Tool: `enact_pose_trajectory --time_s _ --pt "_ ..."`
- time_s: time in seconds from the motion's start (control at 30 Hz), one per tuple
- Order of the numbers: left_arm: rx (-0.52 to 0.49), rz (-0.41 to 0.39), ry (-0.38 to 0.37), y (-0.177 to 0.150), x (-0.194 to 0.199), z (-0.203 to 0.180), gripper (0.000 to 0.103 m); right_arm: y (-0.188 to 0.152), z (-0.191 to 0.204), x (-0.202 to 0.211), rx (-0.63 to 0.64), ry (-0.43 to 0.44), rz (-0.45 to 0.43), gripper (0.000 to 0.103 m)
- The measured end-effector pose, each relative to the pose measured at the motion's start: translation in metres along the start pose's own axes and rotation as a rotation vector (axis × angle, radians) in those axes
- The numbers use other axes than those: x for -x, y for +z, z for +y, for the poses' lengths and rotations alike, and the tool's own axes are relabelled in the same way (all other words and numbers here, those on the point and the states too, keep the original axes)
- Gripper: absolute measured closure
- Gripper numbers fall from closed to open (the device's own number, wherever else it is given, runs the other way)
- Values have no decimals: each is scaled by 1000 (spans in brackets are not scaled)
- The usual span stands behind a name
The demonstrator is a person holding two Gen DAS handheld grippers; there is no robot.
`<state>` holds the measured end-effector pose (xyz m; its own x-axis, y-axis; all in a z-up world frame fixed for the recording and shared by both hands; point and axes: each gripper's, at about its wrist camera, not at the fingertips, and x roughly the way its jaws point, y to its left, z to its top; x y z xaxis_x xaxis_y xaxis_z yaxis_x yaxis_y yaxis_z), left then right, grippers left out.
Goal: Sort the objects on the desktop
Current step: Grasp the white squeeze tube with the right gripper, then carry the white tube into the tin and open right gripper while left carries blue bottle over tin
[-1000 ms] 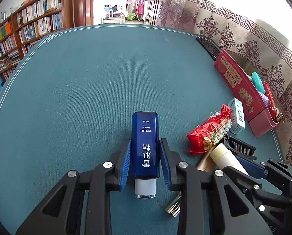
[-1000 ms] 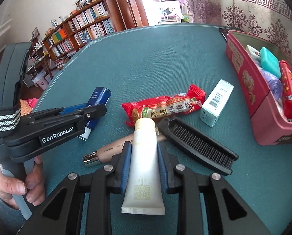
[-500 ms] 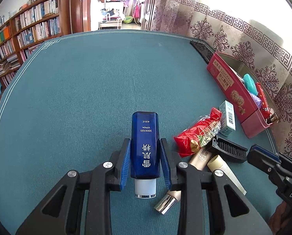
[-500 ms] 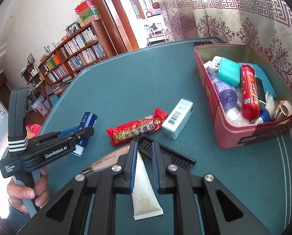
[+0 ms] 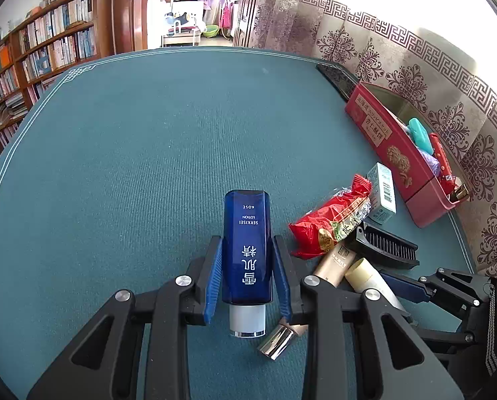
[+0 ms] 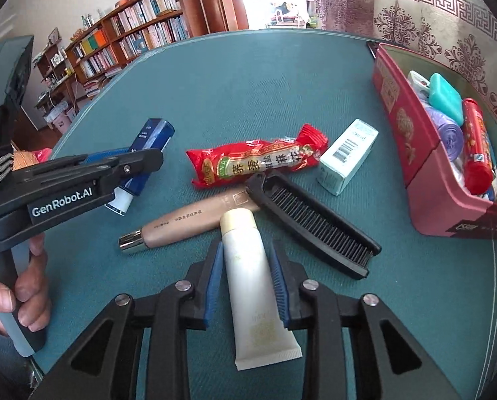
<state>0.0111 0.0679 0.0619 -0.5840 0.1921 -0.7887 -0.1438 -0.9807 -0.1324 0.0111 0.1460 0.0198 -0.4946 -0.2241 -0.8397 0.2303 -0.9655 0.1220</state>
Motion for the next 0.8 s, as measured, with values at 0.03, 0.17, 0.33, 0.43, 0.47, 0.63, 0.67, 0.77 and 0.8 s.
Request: enact_pose_trajectory --time_s 0.03,0.17,0.33,0.43,0.47,0.63,0.67,0.77,0.8 --pt "-2 -2 -1 0 1 -1 71 1 2 -1 12 -8 4 69" --pt "-6 -11 -3 0 5 -1 71 1 1 0 4 -6 -12 72" --pt "-17 -25 1 2 13 -4 71 -4 -11 22 -79 46 -118 74" --pt "-29 -37 2 5 20 -8 71 -6 -21 43 -138 66 -208 74" --pt "-35 -41 1 6 22 -11 71 -6 -25 51 -155 64 -237 74" --pt "-55 -44 -28 11 25 -25 71 -10 -48 84 -237 21 -362 74" --pt "-65 -47 -28 12 25 -29 71 -7 -48 88 -250 -2 -382 74" --pt "-89 -52 -38 15 25 -43 71 -15 -67 103 -297 -58 -429 74" --pt "-97 -54 -42 15 26 -47 71 -16 -74 107 -318 -67 -442 74"
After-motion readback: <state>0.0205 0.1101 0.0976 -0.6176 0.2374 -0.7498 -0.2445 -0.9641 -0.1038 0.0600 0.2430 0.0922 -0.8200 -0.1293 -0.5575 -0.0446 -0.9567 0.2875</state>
